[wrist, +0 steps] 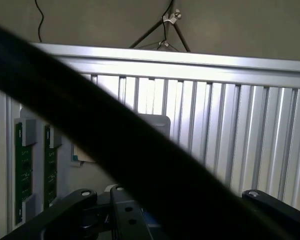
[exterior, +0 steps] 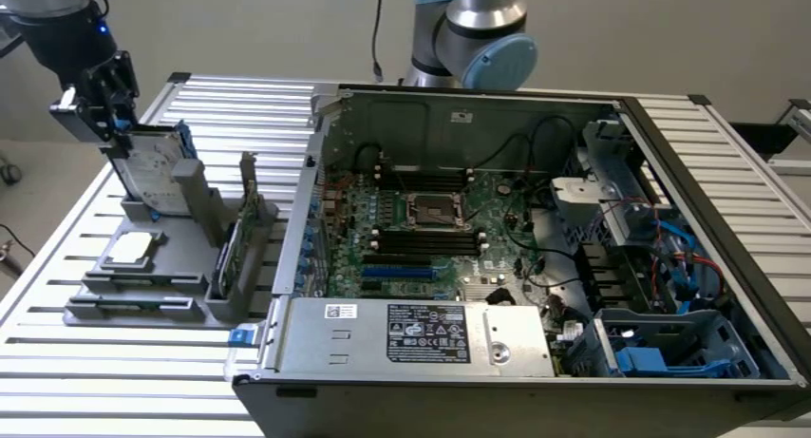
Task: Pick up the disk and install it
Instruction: 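Pick up the disk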
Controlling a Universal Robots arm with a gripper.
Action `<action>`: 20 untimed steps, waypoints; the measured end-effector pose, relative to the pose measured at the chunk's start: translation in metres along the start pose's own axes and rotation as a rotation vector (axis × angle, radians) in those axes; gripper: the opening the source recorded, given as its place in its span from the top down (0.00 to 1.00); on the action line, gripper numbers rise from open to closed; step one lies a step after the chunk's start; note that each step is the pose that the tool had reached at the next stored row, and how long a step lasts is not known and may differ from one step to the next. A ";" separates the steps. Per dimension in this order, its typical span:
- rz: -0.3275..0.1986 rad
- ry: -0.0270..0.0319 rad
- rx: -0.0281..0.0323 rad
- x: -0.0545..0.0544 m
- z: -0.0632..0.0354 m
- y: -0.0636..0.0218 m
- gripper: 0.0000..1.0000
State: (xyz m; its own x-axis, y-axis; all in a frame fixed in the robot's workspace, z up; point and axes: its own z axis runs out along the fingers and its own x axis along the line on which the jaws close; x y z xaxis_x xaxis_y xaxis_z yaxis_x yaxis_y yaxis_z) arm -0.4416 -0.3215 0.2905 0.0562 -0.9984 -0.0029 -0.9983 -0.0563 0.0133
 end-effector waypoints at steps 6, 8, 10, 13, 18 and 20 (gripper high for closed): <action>0.000 -0.0146 0.0008 0.001 0.0009 0.0014 0.46; 0.001 -0.0151 0.0008 0.002 0.0013 0.0014 0.46; 0.002 -0.0152 0.0009 0.002 0.0016 0.0014 0.46; 0.002 -0.0151 0.0009 0.002 0.0016 0.0014 0.46; 0.004 -0.0136 0.0006 0.002 0.0018 0.0014 0.46; 0.004 -0.0129 0.0004 0.002 0.0018 0.0014 0.46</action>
State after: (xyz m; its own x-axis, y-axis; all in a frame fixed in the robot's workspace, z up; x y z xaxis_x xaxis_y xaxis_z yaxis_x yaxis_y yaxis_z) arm -0.4429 -0.3234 0.2888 0.0516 -0.9985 -0.0157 -0.9986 -0.0518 0.0129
